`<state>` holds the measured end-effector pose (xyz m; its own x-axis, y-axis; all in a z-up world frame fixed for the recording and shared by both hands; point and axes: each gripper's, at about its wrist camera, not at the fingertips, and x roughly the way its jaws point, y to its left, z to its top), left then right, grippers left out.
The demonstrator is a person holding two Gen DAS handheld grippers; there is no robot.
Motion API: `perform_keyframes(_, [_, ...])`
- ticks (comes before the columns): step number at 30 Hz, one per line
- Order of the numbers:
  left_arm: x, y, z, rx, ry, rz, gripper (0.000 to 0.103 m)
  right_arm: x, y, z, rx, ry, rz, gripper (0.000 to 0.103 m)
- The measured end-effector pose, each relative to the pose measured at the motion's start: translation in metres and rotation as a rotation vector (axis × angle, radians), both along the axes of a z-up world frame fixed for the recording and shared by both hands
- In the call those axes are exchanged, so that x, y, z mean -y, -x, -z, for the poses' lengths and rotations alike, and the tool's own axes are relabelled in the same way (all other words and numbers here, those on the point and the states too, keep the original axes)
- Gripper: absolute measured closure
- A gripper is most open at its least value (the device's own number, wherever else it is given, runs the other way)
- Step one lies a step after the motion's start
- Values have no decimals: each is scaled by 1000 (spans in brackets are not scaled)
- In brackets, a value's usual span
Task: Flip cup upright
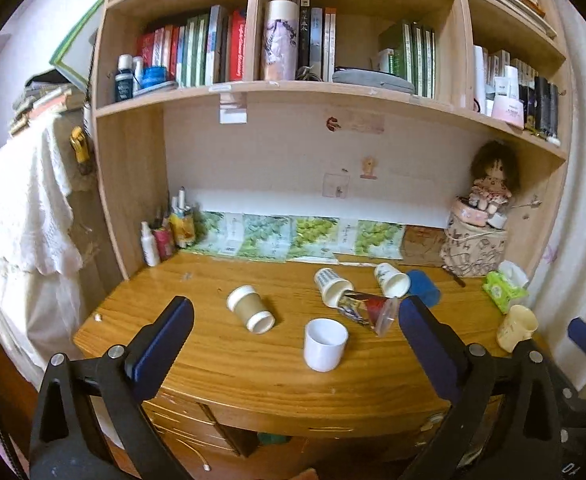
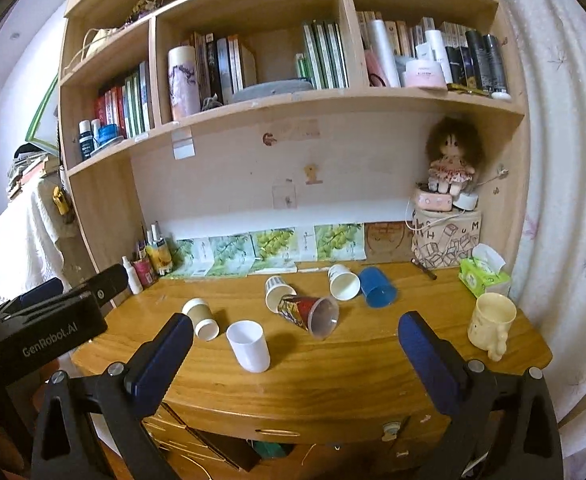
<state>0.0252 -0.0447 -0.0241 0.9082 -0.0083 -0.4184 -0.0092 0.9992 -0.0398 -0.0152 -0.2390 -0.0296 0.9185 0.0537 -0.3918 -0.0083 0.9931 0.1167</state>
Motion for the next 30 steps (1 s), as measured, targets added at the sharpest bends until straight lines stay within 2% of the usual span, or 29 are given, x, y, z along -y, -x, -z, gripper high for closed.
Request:
perform_keyframes(6, [1, 6, -2, 24, -39, -33, 0, 0, -2, 1, 10, -4, -10, 0])
perform_keyframes(18, [-7, 4, 1, -4, -36, -44, 0, -8, -4, 3, 6, -6, -33, 0])
perform_keyframes(30, [-10, 2, 7, -50, -27, -60, 0, -14, -10, 5, -37, 9, -47, 0])
